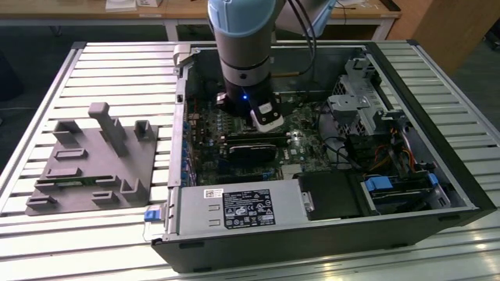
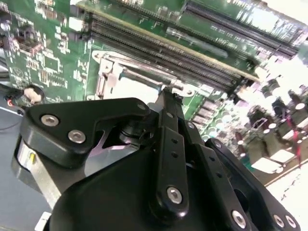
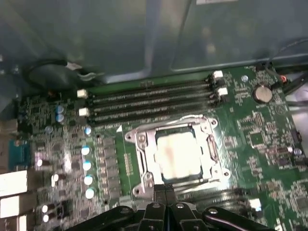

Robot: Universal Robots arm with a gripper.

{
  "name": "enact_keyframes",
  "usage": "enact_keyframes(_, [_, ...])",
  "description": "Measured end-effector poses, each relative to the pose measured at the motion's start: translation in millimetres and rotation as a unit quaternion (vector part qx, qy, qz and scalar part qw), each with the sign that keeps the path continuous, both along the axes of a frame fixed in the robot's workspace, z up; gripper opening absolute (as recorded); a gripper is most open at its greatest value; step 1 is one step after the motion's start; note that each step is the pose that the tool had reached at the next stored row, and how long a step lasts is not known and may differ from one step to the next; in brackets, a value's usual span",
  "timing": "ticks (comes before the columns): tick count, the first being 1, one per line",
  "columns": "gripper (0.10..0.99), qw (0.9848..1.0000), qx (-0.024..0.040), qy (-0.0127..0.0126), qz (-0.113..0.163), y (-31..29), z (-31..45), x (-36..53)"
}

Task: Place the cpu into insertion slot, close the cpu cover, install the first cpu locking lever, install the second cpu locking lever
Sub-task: 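Install the second cpu locking lever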

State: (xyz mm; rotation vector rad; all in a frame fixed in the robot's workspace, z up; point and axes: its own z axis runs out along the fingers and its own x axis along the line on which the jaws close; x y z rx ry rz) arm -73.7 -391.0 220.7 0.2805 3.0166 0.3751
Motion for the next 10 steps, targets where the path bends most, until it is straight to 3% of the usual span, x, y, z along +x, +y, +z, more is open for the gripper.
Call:
enact_keyframes(4, [0.106,0.9999,-0.0125,0.0000,0.000,18.3,-0.2,1.8])
enact_keyframes(10, [0.106,0.9993,-0.0370,0.0000,0.000,31.7,-0.5,7.1])
